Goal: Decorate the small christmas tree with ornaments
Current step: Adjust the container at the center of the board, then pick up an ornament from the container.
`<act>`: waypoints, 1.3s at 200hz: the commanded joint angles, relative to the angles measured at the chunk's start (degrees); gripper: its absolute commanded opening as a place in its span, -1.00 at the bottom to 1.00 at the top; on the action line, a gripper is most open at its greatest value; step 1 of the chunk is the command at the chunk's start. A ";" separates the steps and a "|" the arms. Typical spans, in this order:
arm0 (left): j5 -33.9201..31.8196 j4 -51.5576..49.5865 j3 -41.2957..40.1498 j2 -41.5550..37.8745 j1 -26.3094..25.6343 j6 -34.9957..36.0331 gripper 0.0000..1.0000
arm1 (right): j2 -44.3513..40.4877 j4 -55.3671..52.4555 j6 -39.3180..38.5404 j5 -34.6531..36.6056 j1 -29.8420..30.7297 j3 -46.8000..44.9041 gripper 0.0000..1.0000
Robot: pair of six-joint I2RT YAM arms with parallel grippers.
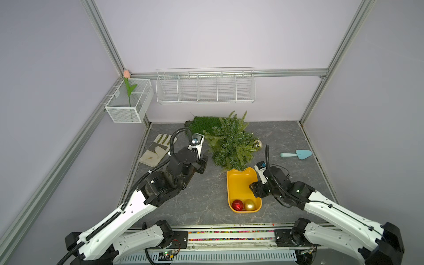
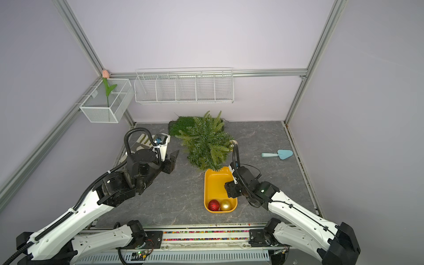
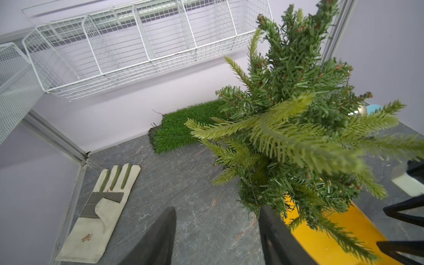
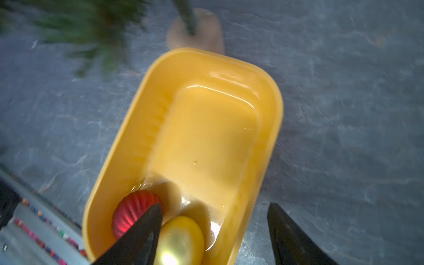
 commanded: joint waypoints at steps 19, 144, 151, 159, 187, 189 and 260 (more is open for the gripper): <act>-1.55 0.32 -1.89 -3.27 1.20 0.73 0.19 | 3.77 -0.96 -32.05 -17.95 3.54 3.48 0.65; -0.46 1.26 -8.34 -10.55 3.21 -0.84 0.22 | 24.75 -2.87 -61.70 -22.83 7.52 6.50 0.57; -0.39 1.07 -8.41 -10.73 3.19 -0.90 0.22 | 25.49 -1.98 -61.64 -23.23 7.54 6.32 0.57; -0.37 1.00 -8.44 -10.77 3.23 -0.93 0.22 | 26.56 -0.89 -61.45 -23.32 7.57 6.23 0.57; -0.40 0.62 -8.42 -10.85 3.29 -1.06 0.23 | 29.33 2.36 -60.31 -21.88 7.64 6.51 0.54; -0.40 0.60 -8.37 -10.79 3.32 -1.11 0.23 | 29.41 2.52 -60.24 -21.83 7.58 6.49 0.53; -0.45 0.73 -7.78 -10.33 3.31 -0.57 0.24 | 22.93 1.05 -57.20 -22.22 7.56 5.88 0.23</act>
